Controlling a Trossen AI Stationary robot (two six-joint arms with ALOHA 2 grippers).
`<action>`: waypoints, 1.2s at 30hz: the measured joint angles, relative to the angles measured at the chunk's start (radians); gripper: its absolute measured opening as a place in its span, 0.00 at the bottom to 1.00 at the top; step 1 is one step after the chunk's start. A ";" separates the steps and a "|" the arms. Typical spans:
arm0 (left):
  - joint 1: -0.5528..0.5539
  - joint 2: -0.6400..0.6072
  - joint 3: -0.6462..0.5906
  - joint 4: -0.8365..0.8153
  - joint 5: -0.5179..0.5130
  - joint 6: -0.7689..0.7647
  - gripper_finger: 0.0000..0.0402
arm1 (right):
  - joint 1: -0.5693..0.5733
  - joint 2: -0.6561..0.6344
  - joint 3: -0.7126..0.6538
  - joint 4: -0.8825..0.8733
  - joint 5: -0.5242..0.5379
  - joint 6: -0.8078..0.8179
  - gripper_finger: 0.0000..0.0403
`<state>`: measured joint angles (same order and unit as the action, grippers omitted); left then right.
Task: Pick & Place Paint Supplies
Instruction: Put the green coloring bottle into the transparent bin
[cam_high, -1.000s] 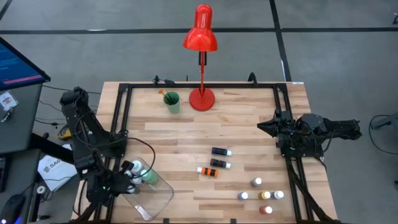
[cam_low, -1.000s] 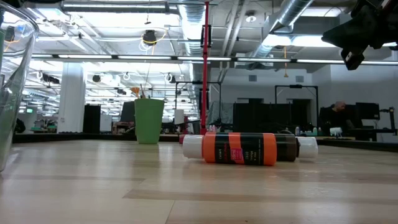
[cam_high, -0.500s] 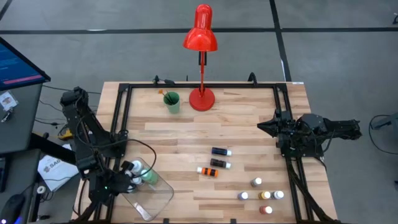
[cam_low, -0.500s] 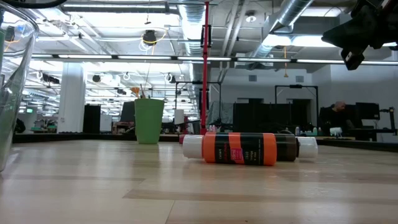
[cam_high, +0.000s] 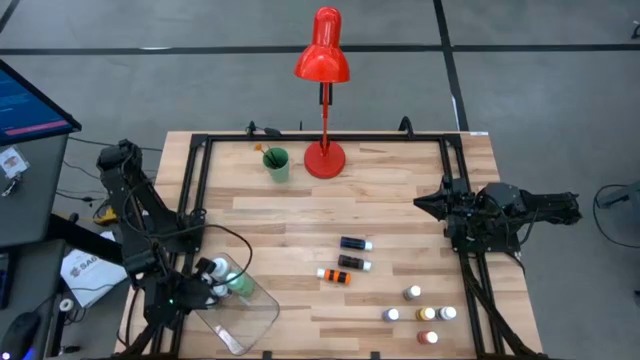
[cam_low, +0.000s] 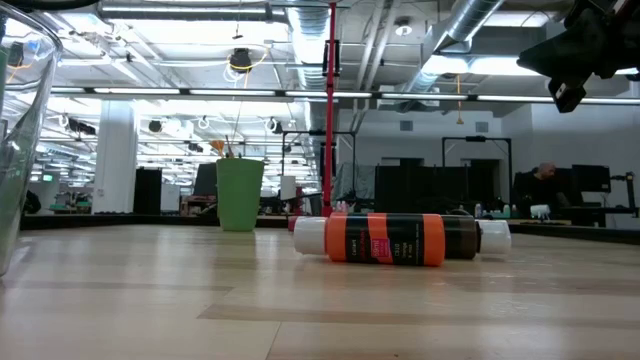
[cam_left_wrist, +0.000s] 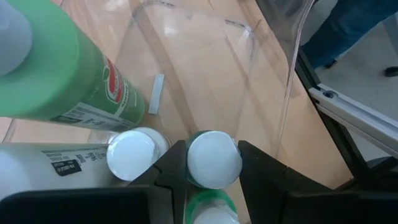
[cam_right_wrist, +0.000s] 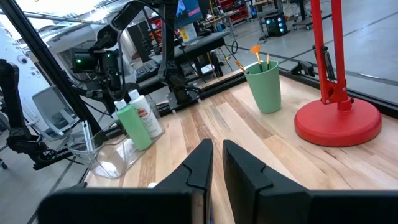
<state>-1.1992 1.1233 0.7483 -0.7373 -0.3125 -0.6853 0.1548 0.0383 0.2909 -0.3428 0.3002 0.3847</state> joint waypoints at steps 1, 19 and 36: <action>0.000 0.000 0.000 0.000 -0.004 0.000 0.26 | 0.000 0.000 0.000 0.000 0.000 0.000 0.08; 0.010 0.000 -0.040 0.044 0.003 -0.009 0.27 | 0.000 0.000 0.000 0.000 0.000 0.000 0.08; 0.010 -0.023 -0.040 0.039 0.032 -0.084 0.36 | 0.000 0.000 0.000 0.000 0.000 0.000 0.08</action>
<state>-1.1889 1.0998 0.7086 -0.6983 -0.2804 -0.7689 0.1548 0.0383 0.2909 -0.3428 0.3002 0.3849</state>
